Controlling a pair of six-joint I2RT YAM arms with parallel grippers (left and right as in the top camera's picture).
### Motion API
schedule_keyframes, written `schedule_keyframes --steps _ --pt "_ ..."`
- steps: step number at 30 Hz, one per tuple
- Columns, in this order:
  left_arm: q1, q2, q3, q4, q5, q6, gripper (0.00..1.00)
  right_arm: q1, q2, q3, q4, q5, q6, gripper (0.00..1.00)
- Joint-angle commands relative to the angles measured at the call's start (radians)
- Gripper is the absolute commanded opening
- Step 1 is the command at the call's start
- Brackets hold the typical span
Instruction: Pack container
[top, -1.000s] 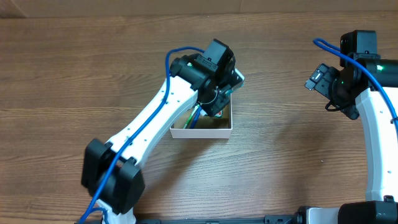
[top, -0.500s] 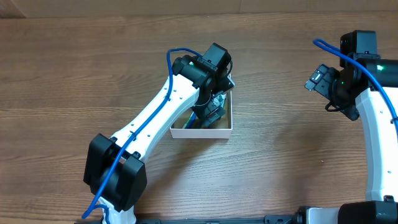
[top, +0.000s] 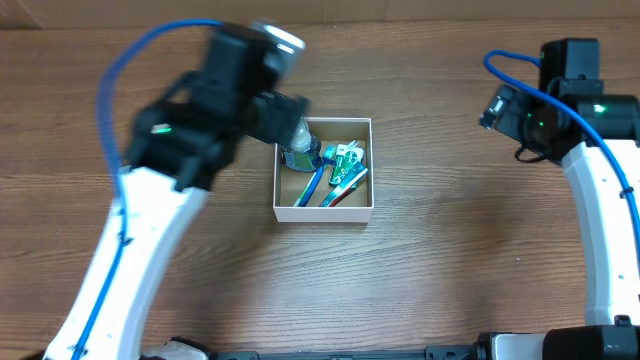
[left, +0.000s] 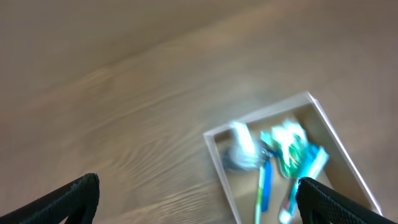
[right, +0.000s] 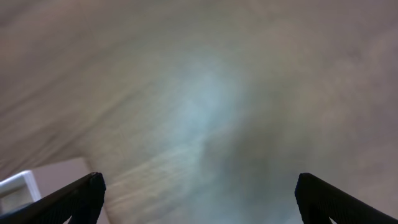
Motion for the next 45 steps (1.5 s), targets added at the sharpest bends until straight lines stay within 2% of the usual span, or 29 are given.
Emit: schedule_keyframes --steps 1,4,6,13,19,23,27,31,33,36,43,45 --pt "0.114 0.018 0.002 -0.009 -0.016 -0.257 1.0 0.061 -0.006 0.014 0.111 -0.005 -0.109 1.0" --pt "0.161 0.023 0.002 -0.008 -0.019 -0.263 1.0 0.069 -0.006 0.014 0.229 -0.006 -0.109 1.0" --pt "0.18 0.023 0.002 -0.009 -0.053 -0.226 1.0 0.069 -0.007 0.014 0.245 -0.007 -0.121 1.0" --pt "0.232 -0.034 0.002 -0.096 -0.035 -0.175 1.0 0.069 -0.077 0.014 0.156 -0.045 -0.148 1.0" --pt "0.232 -0.214 -0.036 -0.156 -0.012 -0.134 1.0 0.07 -0.264 0.008 0.07 -0.045 -0.064 1.0" --pt "0.232 -0.421 -0.198 -0.066 0.037 -0.103 1.0 0.076 -0.449 -0.087 0.114 -0.034 -0.064 1.0" --pt "0.232 -0.66 -0.423 0.028 0.04 -0.105 1.0 0.076 -0.661 -0.28 0.187 -0.01 -0.063 1.0" --pt "0.232 -0.885 -0.642 0.044 -0.02 -0.194 1.0 0.076 -0.888 -0.508 0.204 -0.011 -0.046 1.0" --pt "0.232 -0.955 -0.722 0.044 -0.024 -0.201 1.0 0.076 -0.981 -0.595 0.195 -0.019 -0.044 1.0" --pt "0.232 -1.016 -0.813 0.034 -0.006 -0.208 1.0 0.076 -1.051 -0.658 0.161 -0.018 -0.044 1.0" --pt "0.232 -1.02 -0.886 -0.142 -0.006 -0.208 1.0 0.076 -1.057 -0.665 0.069 -0.034 -0.044 1.0" --pt "0.232 -1.02 -0.897 -0.145 -0.006 -0.208 1.0 0.076 -1.057 -0.665 0.06 -0.034 -0.044 1.0"
